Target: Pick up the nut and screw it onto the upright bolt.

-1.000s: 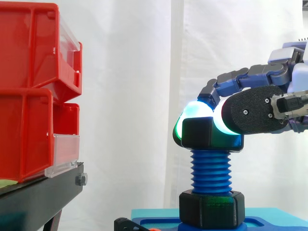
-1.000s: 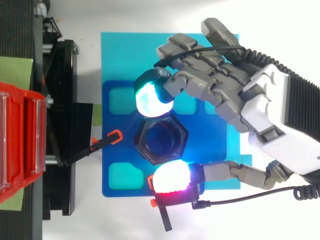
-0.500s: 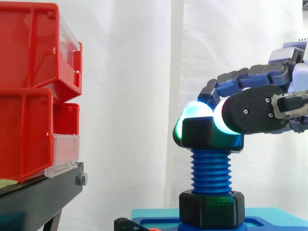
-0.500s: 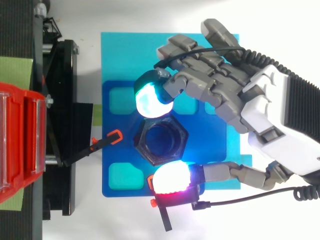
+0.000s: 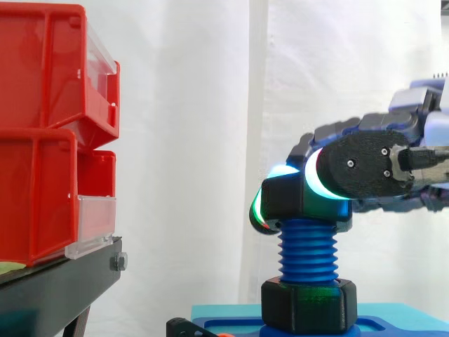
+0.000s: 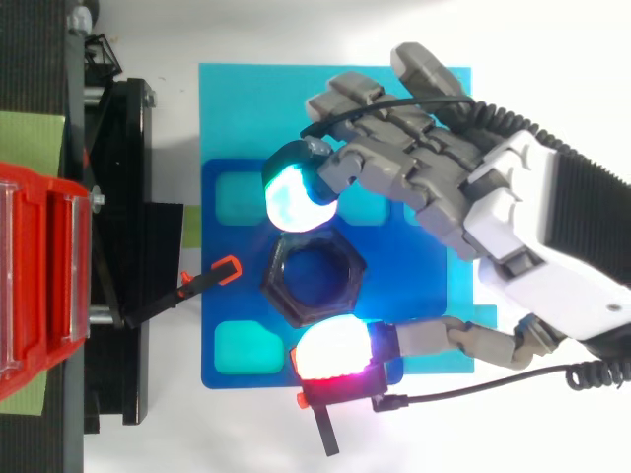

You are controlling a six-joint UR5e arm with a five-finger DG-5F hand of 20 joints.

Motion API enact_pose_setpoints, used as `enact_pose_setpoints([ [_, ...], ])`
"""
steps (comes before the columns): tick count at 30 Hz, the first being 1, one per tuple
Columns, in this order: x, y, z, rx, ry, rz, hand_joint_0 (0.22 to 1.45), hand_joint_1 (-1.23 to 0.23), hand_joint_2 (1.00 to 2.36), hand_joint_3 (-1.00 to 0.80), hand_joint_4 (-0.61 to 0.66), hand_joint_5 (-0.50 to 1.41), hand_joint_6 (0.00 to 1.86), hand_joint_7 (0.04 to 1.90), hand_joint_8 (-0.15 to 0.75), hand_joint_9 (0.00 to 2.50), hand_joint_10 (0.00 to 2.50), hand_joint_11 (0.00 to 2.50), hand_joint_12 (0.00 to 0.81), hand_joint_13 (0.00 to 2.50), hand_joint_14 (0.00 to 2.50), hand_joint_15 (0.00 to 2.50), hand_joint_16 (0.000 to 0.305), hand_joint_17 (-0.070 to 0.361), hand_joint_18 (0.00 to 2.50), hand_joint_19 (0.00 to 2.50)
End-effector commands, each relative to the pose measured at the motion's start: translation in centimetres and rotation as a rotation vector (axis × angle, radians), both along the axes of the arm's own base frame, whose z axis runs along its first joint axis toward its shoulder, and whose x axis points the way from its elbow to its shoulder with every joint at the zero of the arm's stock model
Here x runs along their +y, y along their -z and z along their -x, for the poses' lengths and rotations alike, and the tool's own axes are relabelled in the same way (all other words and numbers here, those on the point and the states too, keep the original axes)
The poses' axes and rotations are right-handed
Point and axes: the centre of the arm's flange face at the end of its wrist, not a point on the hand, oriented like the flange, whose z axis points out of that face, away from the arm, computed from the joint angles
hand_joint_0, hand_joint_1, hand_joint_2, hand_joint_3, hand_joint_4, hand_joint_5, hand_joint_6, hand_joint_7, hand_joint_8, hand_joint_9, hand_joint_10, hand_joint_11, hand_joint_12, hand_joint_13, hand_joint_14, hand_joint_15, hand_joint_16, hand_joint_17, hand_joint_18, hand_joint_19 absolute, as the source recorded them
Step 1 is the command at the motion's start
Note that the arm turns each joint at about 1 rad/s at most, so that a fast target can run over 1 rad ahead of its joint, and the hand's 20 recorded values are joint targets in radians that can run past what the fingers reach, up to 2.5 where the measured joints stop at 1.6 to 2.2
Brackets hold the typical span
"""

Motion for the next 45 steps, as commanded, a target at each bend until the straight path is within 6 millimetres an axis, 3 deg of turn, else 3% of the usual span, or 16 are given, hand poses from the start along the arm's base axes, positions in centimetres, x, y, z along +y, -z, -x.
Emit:
enact_pose_setpoints([
  [1,0.0,2.4,-0.6,-0.003,-0.008,-0.031,0.50,-0.77,1.00,-0.50,0.31,-0.19,0.50,1.18,0.326,0.38,0.00,0.00,0.359,0.24,0.00,0.00,0.043,0.097,0.10,0.00],
  [37,0.1,1.4,-1.1,-0.006,-0.021,-0.044,0.49,-0.75,1.00,-0.50,0.30,-0.19,0.50,1.18,0.328,0.37,0.00,0.00,0.363,0.24,0.00,0.00,0.043,0.097,0.09,0.00],
  [45,0.1,0.8,-1.3,0.002,-0.026,-0.058,0.46,-0.75,1.00,-0.50,0.30,-0.20,0.50,1.05,0.332,0.35,0.00,0.00,0.377,0.21,0.00,0.00,0.047,0.105,0.06,0.00],
])
